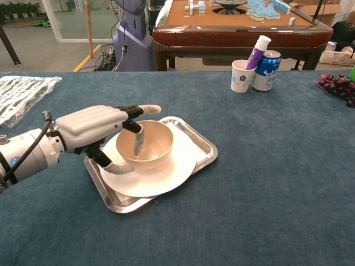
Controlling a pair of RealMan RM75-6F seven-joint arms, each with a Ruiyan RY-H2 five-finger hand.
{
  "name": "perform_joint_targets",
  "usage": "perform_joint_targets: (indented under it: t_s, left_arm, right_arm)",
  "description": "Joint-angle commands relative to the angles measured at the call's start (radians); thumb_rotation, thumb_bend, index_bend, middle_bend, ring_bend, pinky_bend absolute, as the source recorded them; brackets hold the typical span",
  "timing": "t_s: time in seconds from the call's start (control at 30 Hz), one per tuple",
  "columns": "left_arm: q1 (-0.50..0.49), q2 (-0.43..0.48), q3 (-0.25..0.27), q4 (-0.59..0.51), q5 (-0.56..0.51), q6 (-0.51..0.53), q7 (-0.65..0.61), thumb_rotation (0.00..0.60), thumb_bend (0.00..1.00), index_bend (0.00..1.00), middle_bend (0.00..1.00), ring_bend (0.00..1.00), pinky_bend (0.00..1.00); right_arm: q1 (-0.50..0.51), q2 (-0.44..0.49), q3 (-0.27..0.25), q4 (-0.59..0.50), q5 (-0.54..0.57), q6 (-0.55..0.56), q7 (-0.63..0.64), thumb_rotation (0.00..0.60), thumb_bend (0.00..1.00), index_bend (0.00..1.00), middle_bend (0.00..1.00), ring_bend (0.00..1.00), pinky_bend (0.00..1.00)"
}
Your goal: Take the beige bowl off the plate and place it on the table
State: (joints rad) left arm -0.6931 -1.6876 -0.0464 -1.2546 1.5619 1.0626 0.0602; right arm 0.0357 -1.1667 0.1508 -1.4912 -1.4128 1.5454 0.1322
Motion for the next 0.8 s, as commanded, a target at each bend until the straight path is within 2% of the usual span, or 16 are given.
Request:
perform_joint_targets:
  t_s: [0.03,0.3,0.8]
  left_arm:
    - [0.0,-0.001,0.002,0.002,-0.002,-0.001,0.001,0.6,0.27,0.54,0.0,0.0,0.07]
    - [-0.002,-0.005,0.006,0.008,-0.002,-0.001,-0.004,0.6,0.31,0.56,0.0,0.0,0.07]
    - [0.001,-0.013,0.021,0.03,0.018,0.021,-0.017,0.6,0.32,0.62,0.0,0.0,0.08]
  right_arm:
    - [-0.001,0.001,0.001,0.0,0.0,0.001,0.004,0.6,0.0,0.47,0.56,0.43,0.44]
    - [-0.003,0.002,0.003,0.002,0.002,0.002,0.008,0.6,0.0,0.47,0.56,0.43,0.44]
    - [-0.004,0.001,0.003,0.004,-0.001,0.004,0.008,0.6,0.0,0.47,0.56,0.43,0.44]
